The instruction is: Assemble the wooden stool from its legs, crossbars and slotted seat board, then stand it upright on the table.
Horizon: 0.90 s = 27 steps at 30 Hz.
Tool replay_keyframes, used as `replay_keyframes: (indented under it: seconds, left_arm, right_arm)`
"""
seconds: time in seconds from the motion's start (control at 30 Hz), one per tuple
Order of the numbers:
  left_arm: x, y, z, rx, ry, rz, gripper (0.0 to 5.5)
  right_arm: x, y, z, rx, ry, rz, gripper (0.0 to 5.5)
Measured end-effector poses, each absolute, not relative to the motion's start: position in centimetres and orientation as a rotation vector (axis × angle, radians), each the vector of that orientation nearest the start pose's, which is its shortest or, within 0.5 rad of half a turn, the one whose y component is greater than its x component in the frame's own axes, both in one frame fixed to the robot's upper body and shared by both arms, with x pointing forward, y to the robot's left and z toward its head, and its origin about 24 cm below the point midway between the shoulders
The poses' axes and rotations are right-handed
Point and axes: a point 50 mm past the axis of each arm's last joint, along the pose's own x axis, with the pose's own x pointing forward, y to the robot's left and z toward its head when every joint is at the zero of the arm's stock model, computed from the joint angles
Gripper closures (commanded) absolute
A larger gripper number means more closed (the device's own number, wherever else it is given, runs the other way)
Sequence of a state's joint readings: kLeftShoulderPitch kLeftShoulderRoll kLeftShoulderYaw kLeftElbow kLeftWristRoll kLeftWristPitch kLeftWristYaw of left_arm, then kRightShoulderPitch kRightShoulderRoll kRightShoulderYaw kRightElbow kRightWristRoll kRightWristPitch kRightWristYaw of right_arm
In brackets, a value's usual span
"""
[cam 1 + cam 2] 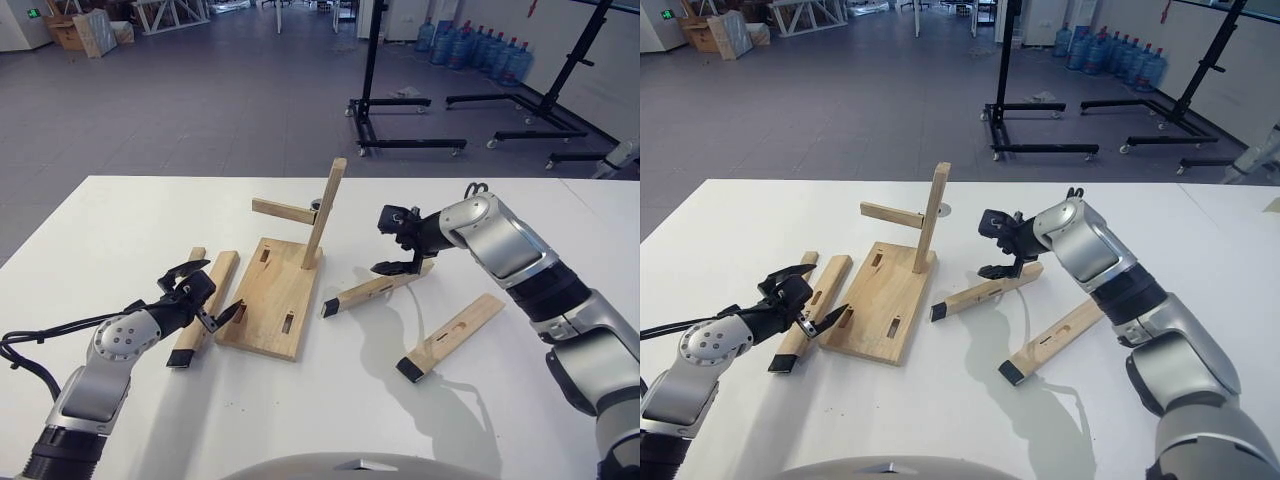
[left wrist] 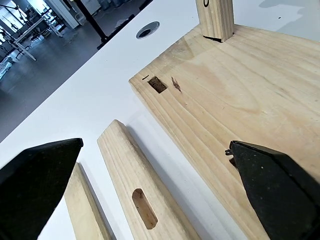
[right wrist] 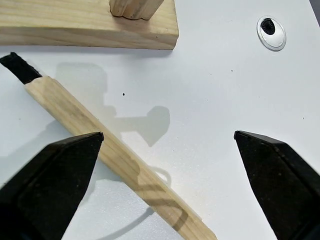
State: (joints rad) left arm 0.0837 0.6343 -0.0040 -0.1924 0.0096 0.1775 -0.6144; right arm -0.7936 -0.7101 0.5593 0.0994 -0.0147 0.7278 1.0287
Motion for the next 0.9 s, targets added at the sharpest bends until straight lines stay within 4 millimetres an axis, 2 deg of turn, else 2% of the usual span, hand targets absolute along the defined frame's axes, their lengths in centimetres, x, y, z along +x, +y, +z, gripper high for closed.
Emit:
replay_keyframes:
  seconds: [0.2,0.6,0.9]
  left_arm:
    - [22.8,22.5,6.8,0.600,0.270,-0.612,0.10]
    - [22.7,22.2,6.6,0.596,0.273,-0.623,0.10]
    - [22.7,21.7,6.2,0.585,0.272,-0.630,0.10]
  right_arm:
    - [32.3,-15.0,11.7,-0.862,0.671,1.012,0.68]
    - [32.6,-14.5,11.3,-0.901,0.641,1.005,0.68]
    - [35.4,-13.5,11.0,-0.884,0.628,0.925,0.68]
